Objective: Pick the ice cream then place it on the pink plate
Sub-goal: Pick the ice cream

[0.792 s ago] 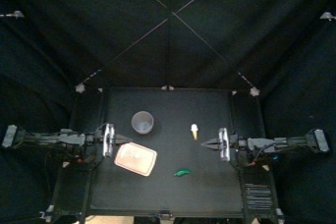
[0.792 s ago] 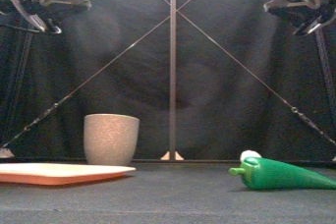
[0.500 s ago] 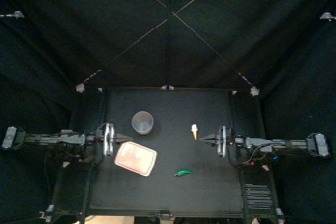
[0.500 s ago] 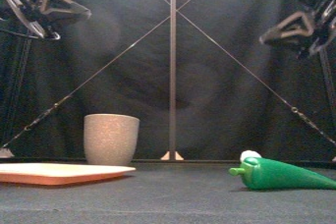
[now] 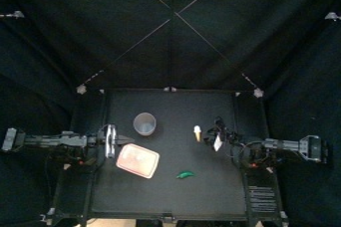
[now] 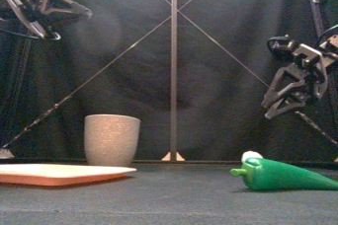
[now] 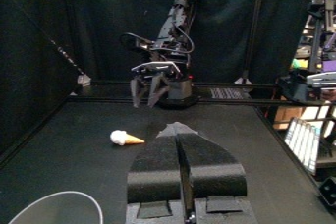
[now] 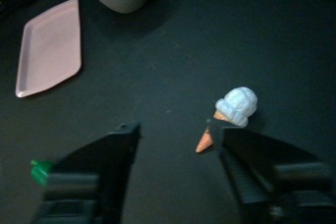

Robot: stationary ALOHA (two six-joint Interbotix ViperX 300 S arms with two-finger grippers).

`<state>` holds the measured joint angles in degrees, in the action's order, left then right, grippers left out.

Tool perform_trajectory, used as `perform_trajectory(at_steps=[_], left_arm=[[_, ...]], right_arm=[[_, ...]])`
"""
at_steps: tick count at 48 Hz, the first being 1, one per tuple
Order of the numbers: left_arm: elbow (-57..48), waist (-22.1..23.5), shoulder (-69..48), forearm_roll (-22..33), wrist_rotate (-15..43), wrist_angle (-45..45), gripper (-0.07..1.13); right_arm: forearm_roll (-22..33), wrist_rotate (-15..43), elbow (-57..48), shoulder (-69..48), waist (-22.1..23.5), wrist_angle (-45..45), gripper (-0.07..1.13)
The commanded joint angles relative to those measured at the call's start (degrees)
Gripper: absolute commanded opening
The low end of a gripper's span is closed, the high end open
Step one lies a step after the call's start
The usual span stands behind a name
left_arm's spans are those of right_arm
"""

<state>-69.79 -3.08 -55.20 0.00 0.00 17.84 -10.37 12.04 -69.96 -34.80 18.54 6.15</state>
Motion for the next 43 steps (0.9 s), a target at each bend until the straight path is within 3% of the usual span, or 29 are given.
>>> perform_trajectory(at_steps=[1, 17, 43], left_arm=[[0.79, 0.00, 0.26, 0.09, 0.09, 0.44, -0.04], [0.62, 0.00, 0.26, 0.09, 0.09, 0.44, -0.04], [0.53, 0.09, 0.18, 0.09, 0.09, 0.18, -0.04]], right_arm=[[0.00, 0.09, 2.99, 3.52, 1.41, 1.49, 1.06], [0.09, 0.09, 7.56, 16.08, 6.77, 1.49, 1.05], [-0.09, 0.09, 12.48, 30.59, 7.29, 0.62, 1.05]])
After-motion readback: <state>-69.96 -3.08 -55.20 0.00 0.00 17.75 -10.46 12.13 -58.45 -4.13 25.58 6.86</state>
